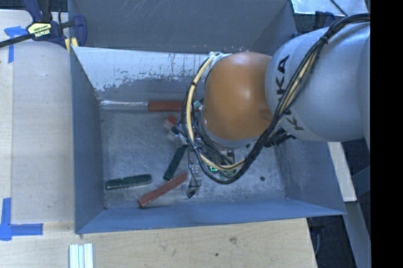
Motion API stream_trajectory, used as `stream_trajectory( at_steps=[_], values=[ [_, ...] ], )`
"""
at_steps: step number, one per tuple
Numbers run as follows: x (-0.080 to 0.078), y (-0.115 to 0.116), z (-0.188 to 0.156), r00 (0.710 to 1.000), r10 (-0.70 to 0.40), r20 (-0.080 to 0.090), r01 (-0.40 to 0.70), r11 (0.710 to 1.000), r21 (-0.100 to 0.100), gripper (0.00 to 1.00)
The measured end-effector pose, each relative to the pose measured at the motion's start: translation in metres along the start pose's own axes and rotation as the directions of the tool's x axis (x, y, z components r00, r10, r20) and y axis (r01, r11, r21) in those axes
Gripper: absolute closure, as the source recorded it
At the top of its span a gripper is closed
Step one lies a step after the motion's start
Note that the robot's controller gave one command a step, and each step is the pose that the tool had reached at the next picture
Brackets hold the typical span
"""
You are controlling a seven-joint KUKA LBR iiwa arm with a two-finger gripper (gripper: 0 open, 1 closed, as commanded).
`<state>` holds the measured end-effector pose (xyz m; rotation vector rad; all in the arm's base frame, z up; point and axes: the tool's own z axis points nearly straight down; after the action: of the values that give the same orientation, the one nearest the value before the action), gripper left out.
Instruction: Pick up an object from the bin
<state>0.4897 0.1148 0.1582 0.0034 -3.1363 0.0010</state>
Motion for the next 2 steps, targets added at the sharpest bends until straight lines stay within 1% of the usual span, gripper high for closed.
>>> stream_trajectory(
  at_steps=[1, 2],
  values=[
    [-0.0044, -0.0325, 0.0903, 0.993, 0.115, 0.009, -0.115, 0.993, -0.002, 0.00],
    [-0.0070, -0.0318, 0.0856, 0.993, 0.116, 0.018, -0.116, 0.993, -0.004, 1.00]
  ],
)
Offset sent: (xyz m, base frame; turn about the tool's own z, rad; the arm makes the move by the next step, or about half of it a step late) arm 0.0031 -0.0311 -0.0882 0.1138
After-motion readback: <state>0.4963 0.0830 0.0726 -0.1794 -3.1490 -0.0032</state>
